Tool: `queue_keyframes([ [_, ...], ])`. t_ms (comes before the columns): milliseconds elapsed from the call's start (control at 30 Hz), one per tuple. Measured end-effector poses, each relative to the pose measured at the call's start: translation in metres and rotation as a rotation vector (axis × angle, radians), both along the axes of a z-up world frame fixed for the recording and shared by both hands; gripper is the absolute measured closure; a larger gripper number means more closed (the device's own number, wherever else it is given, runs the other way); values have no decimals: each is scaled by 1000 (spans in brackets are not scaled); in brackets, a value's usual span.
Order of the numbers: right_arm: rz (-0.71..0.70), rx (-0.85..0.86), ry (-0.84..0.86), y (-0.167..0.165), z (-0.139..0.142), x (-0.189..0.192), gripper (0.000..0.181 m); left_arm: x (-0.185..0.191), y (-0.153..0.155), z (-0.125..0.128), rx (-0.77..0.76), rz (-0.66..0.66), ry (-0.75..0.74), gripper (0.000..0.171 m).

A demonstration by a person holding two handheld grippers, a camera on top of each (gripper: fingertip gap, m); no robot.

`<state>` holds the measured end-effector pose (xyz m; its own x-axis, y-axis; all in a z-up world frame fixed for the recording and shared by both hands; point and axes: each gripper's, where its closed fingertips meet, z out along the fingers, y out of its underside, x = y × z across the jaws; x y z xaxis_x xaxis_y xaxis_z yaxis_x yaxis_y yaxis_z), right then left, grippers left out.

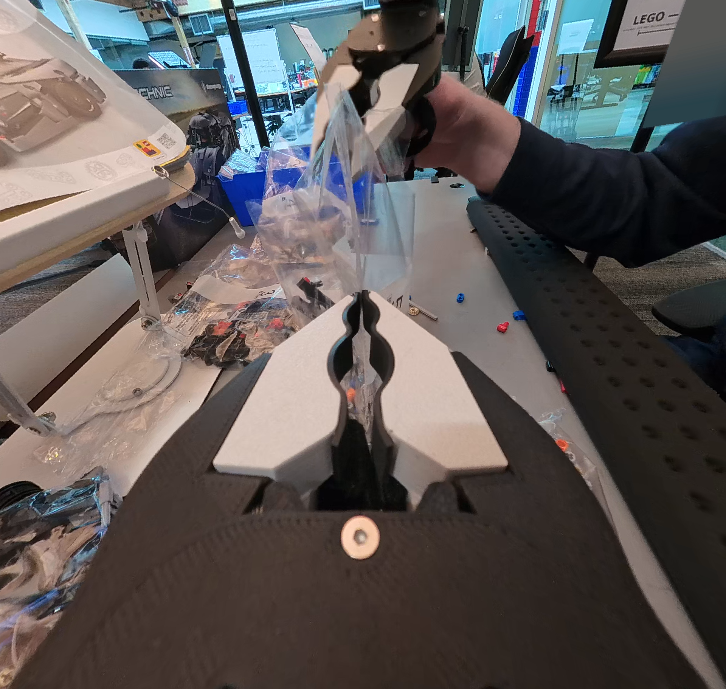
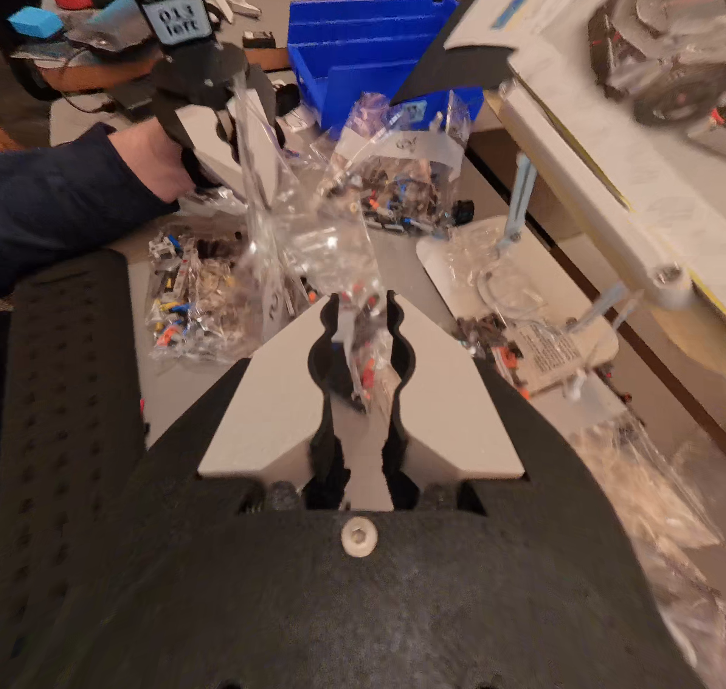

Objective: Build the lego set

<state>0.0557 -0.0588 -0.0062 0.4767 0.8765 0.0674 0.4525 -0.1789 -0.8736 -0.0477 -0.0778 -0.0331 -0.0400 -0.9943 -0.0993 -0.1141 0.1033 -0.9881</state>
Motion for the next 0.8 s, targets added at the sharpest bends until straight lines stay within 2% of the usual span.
queue_keyframes([
  [67,-46,-50,-22,-1,-16,24,157,1,0,0,-1,-2,-1,171],
  [167,-33,-177,-78,-16,-53,49,156,1,-1,0,-2,-3,-1,171],
  [300,-57,-327,-315,-38,-124,84,153,0,1,-1,-4,4,0,171],
  [400,-72,-406,-398,-48,-157,96,154,1,1,-1,-9,2,-3,171],
  [533,-48,-432,-404,-54,-168,90,156,0,3,-2,-15,5,-6,171],
  [667,-9,-426,-410,-57,-168,82,171,0,3,-2,-15,6,-5,171],
  [800,2,-433,-401,-61,-168,82,177,1,2,-2,-10,5,-2,171],
])
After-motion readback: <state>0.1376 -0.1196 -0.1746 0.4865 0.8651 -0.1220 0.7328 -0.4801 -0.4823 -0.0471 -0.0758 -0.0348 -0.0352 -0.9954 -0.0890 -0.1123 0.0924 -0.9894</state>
